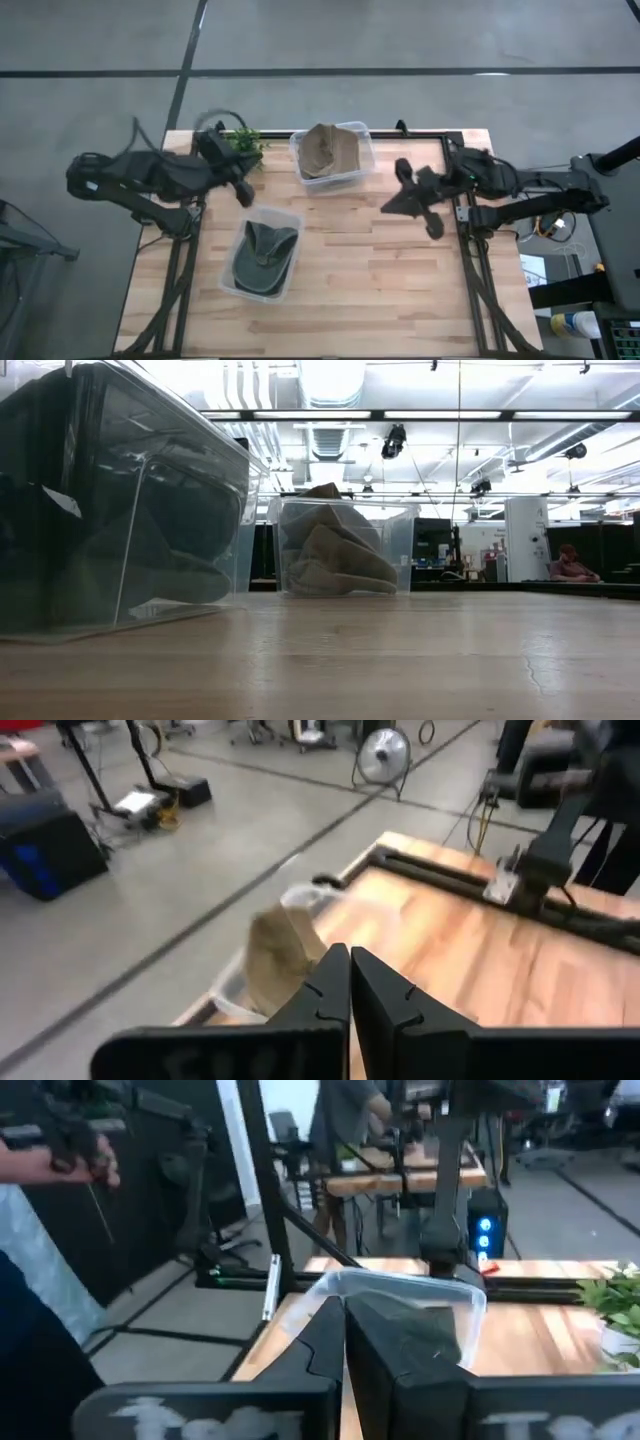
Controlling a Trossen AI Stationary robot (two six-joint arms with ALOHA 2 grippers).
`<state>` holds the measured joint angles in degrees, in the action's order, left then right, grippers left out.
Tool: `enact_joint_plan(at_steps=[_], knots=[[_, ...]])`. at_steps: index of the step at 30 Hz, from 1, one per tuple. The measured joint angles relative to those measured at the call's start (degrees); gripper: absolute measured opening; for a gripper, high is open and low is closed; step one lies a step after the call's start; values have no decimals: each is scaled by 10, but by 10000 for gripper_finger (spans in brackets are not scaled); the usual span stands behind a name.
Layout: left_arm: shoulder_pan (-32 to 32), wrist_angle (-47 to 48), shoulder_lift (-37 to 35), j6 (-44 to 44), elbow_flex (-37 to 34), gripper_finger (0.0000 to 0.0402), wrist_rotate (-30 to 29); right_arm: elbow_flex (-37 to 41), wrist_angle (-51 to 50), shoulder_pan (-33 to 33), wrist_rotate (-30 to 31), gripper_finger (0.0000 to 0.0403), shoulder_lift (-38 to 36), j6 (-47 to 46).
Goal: Pick & Place hat
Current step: Return to Home Position
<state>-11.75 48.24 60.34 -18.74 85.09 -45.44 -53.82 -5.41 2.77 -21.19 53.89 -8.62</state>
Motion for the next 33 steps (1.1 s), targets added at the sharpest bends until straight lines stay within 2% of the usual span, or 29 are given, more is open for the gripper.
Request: enact_joint_plan(at_steps=[4,6,9,14,19,24,29,33], knots=[[0,-135,-38,5,-112,7,9,80,17,-5,2,8,-74,-8],[0,-218,-71,43,-180,7,54,116,13,-6,4,8,-106,-38],[3,-327,-120,72,-281,7,123,166,44,-9,1,9,-154,-18],[5,-431,-229,62,-429,7,133,248,52,-9,43,9,-243,9],[4,-513,-310,64,-553,7,170,316,91,-9,47,9,-306,30],[4,-547,-368,83,-639,7,195,383,92,-9,49,9,-364,31],[4,-581,-413,116,-684,7,208,445,147,-9,47,9,-417,24],[4,-585,-458,128,-713,7,198,481,152,-9,47,9,-460,24]])
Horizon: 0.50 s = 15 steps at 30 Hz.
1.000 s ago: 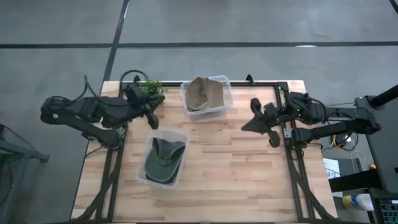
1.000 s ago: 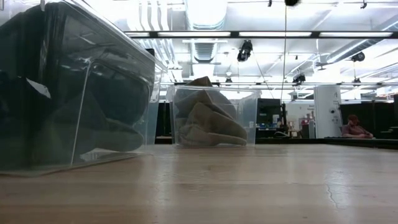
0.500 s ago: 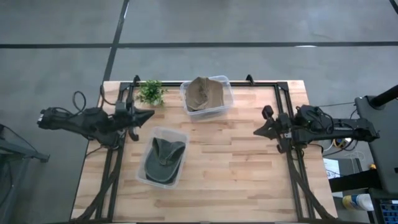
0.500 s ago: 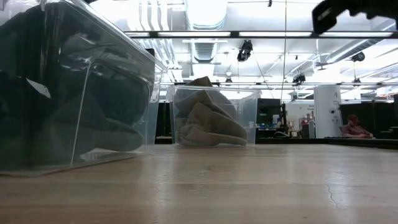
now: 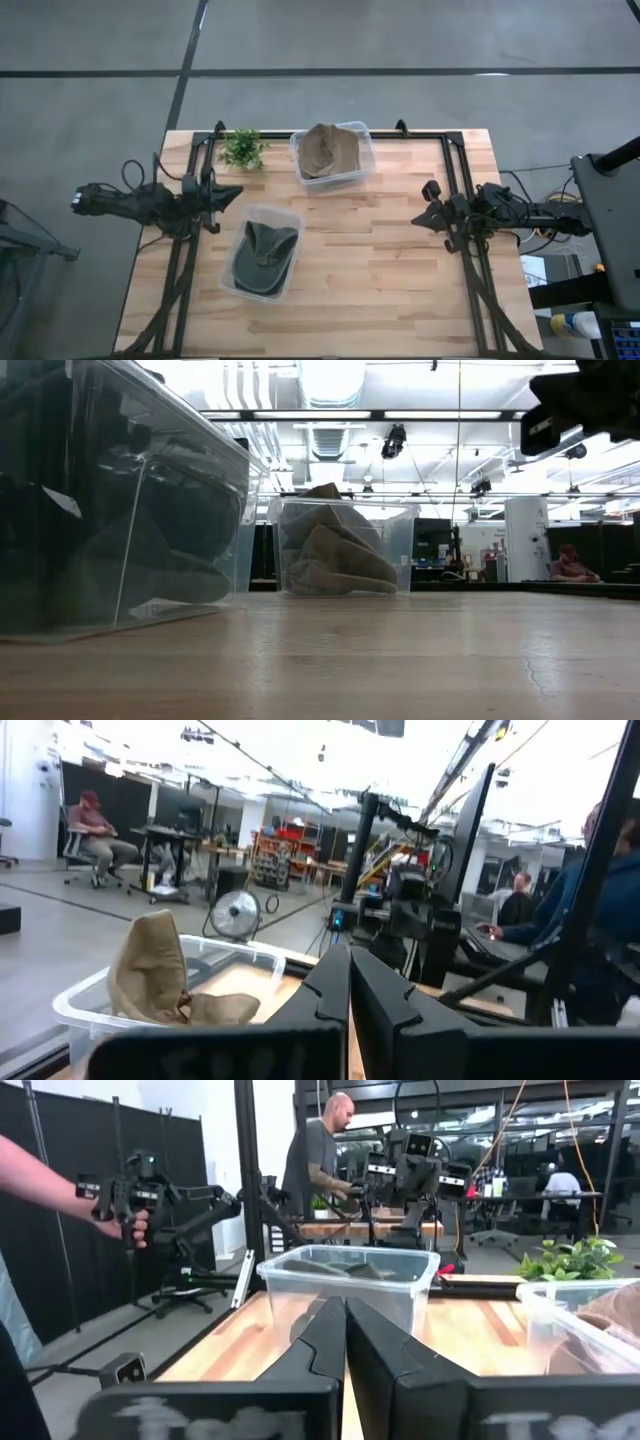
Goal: Pick & Place hat
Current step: Return to Home Position
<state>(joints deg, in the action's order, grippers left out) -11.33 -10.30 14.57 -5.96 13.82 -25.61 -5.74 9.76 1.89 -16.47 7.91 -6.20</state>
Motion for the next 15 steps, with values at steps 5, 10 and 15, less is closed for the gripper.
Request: enact_joint_plan(at_steps=[5,10,15], knots=[[0,-4,-51,0,-37,7,25,43,15,0,0,9,-47,7],[0,-6,-94,3,-80,7,27,52,-47,0,19,9,-79,36],[0,-30,-140,13,-126,7,56,52,-62,0,50,9,-67,34]])
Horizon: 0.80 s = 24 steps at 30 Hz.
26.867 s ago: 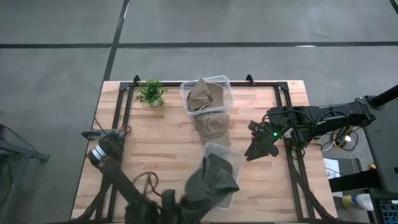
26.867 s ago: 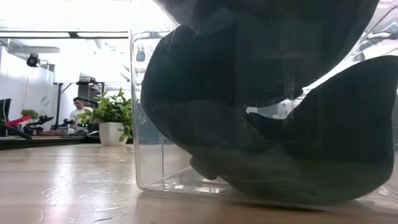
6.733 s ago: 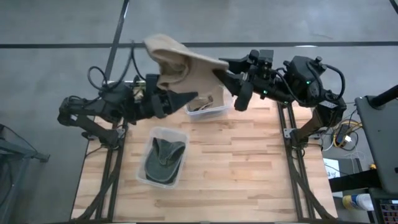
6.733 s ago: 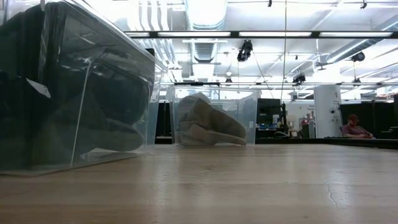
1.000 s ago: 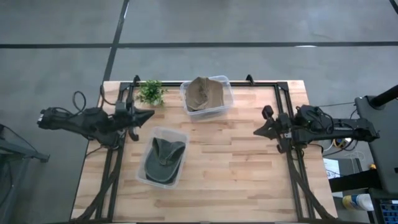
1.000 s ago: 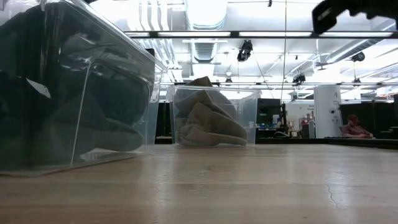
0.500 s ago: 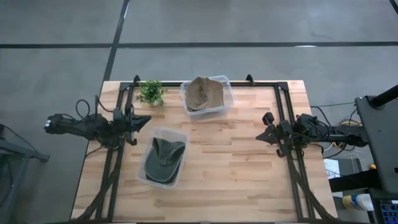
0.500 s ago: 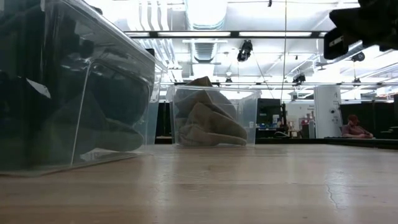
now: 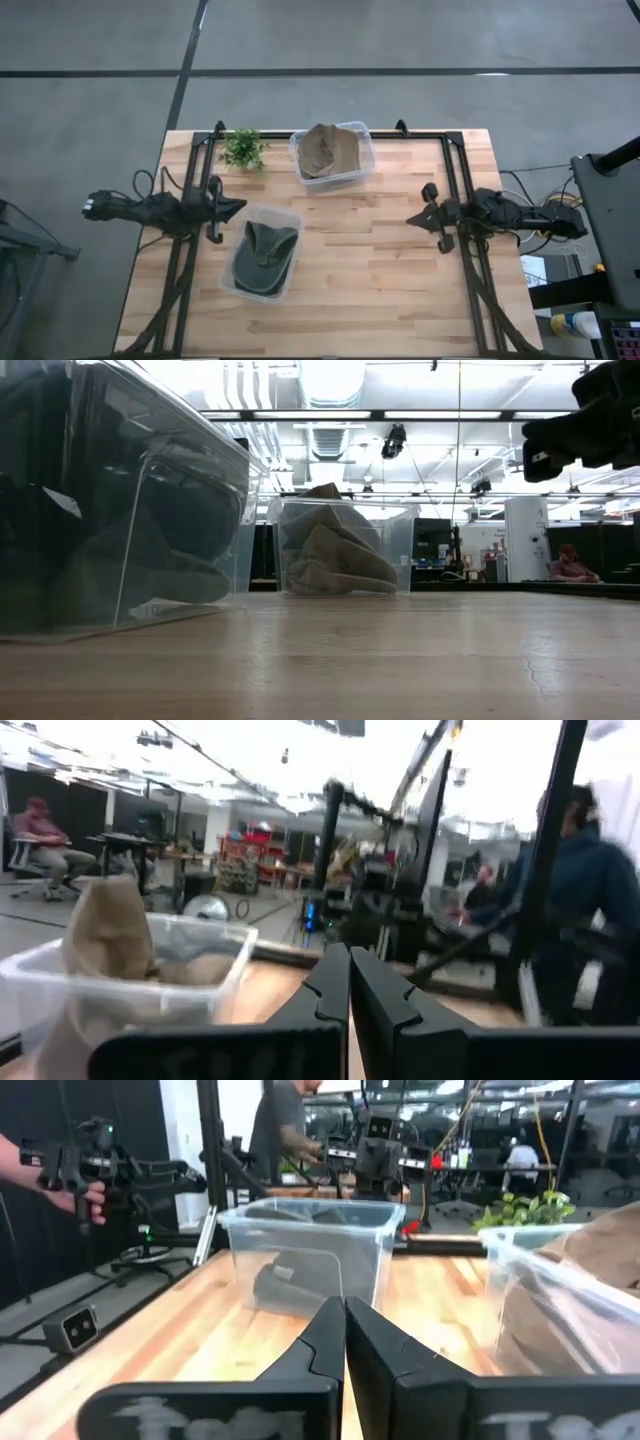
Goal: Pick & Place hat
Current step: Return to Home Position
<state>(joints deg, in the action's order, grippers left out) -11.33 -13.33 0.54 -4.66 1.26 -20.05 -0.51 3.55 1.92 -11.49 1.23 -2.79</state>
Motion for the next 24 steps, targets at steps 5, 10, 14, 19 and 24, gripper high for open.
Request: enact_joint_plan(at_steps=[5,10,14,19,24], knots=[[0,-16,-2,71,-5,7,-2,0,-3,0,0,9,15,0],[0,-13,-3,87,-5,7,-52,0,-4,0,0,9,24,0],[0,-2,-1,85,-6,7,-55,0,-4,0,0,9,23,0],[0,-2,5,83,-6,7,-55,0,-4,0,0,9,23,0],[0,-2,8,83,-6,7,-55,0,-4,0,0,9,23,-1]])
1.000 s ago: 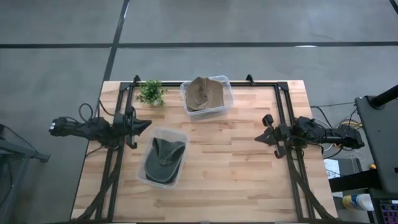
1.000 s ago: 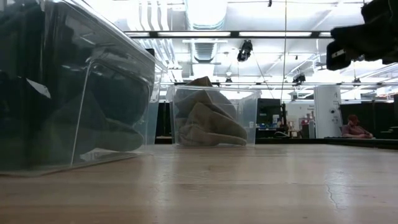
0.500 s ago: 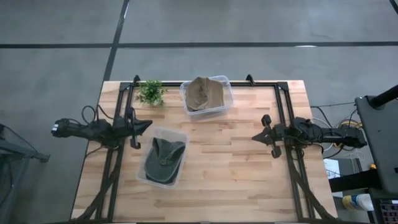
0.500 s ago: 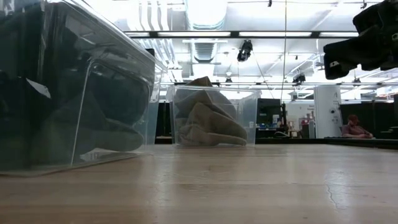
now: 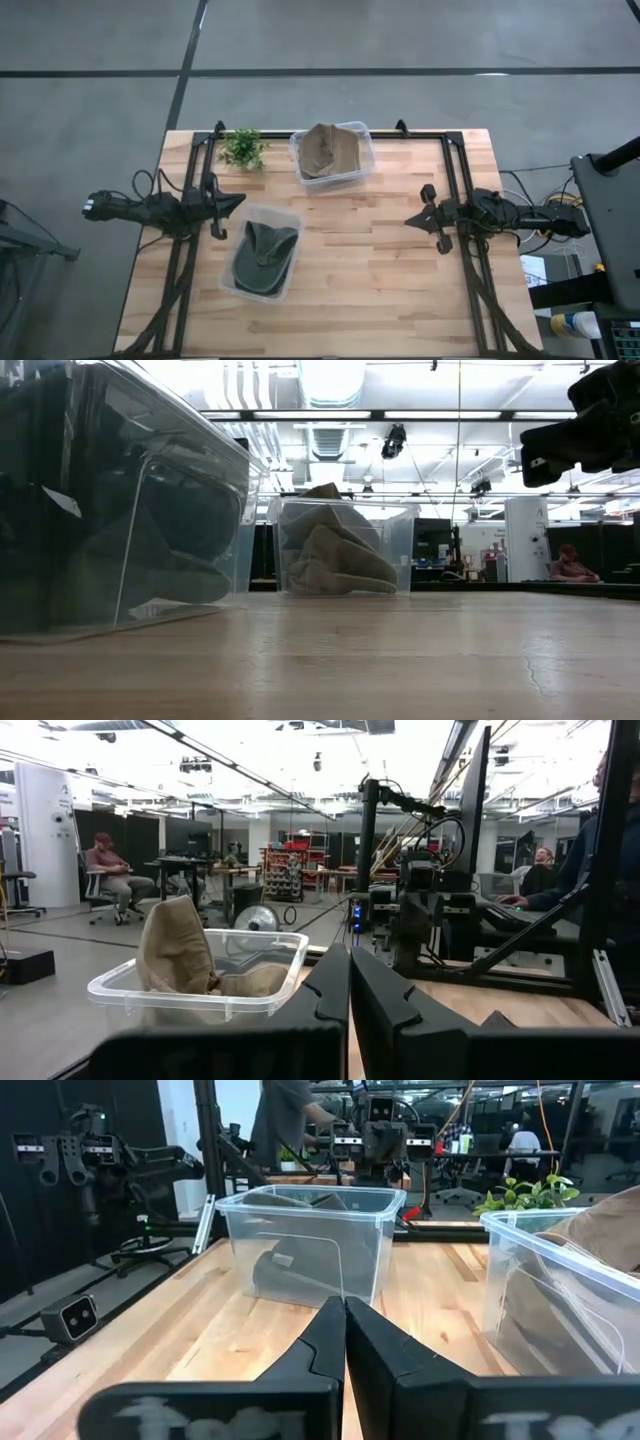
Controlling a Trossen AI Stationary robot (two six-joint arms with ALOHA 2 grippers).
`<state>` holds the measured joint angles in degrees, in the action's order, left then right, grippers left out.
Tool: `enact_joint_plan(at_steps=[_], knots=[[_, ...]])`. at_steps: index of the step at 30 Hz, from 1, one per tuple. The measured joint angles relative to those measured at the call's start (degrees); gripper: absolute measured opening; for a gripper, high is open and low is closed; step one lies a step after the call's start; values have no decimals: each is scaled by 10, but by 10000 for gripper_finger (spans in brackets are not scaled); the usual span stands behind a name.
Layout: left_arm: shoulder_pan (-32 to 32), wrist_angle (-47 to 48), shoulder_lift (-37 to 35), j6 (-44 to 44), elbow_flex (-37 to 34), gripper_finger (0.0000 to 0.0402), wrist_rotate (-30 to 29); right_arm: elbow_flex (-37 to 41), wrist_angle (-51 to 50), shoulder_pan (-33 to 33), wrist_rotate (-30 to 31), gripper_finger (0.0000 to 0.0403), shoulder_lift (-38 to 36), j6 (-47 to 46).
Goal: Pick & Place hat
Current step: Return to Home Position
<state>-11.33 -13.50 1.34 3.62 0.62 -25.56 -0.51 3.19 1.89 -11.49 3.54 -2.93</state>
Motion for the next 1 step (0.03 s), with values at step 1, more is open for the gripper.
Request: enact_joint_plan(at_steps=[1], knots=[[0,0,0,0,0,7,0,0,0,0,0,9,0,-1]])
